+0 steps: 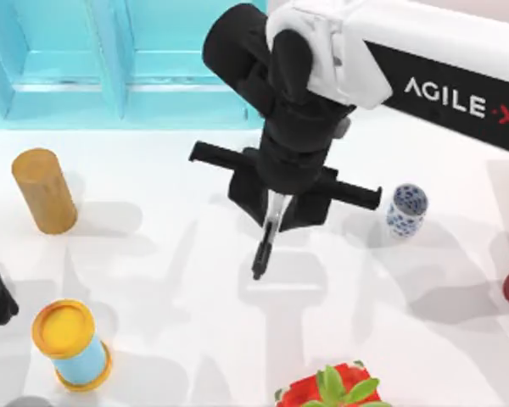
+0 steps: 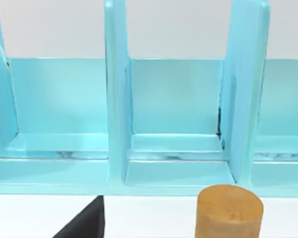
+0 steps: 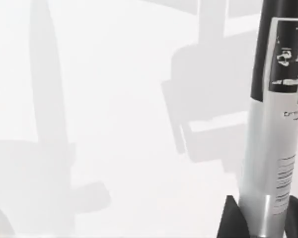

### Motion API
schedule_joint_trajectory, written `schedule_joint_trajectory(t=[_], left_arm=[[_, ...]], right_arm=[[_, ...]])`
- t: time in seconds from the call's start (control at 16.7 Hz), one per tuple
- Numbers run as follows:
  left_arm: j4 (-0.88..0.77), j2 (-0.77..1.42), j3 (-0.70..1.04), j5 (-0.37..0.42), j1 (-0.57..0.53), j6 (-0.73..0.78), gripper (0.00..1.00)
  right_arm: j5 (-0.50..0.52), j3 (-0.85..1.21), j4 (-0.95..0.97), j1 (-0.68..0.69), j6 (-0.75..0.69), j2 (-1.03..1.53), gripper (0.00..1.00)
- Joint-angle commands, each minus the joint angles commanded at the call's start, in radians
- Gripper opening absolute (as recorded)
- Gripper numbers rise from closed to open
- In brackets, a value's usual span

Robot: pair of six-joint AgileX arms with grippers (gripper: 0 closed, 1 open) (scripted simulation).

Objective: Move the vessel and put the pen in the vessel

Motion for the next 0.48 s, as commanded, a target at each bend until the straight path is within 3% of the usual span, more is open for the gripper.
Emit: schedule_joint_trajectory(t=[0.48], left_arm=[[0.0,0.0,0.0,0.0,0.0,0.0,1.0]], right_arm=[[0.054,-0.073,0.104,0.002,-0.061,-0.021,0.0]])
